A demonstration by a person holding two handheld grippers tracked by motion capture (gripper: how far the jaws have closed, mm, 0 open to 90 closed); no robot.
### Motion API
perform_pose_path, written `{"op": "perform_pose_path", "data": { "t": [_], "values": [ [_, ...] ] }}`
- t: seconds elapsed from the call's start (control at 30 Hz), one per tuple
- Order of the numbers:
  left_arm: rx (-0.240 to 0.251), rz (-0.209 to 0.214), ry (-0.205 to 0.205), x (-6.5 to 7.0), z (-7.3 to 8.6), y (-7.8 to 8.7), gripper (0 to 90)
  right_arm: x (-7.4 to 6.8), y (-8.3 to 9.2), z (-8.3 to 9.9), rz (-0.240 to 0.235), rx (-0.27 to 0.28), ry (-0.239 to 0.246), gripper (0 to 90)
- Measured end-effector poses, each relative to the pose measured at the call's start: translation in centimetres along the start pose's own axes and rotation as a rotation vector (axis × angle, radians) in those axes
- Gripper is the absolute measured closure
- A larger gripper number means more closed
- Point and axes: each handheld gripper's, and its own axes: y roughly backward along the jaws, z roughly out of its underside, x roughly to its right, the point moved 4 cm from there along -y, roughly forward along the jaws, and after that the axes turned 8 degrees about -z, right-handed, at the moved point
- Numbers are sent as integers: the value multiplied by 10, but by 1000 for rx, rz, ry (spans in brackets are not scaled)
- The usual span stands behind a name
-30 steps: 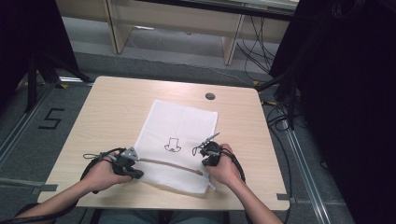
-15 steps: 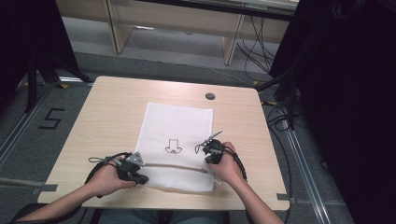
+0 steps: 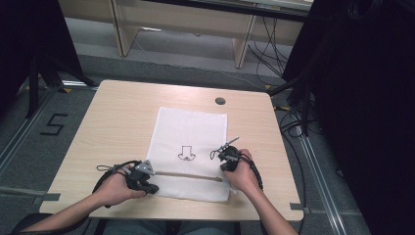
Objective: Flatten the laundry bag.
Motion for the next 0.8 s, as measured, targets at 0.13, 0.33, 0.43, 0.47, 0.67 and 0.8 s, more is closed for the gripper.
{"op": "perform_pose_path", "data": {
  "t": [0.13,0.33,0.43,0.47,0.67,0.8],
  "values": [
    [6,4,3,3,1,0,882,3,0,1,-3,10,5,900],
    [5,16,15,4,3,1,884,2,1,2,3,-3,0,900],
    [-4,7,2,3,3,2,883,3,2,3,1,-3,-4,900],
    [0,19,4,7,3,1,883,2,2,3,1,-6,-15,900],
    [-2,33,-3,12,2,1,883,1,1,2,10,-6,0,900],
    [-6,39,11,13,4,2,884,0,2,4,19,-14,5,900]
  ]
}}
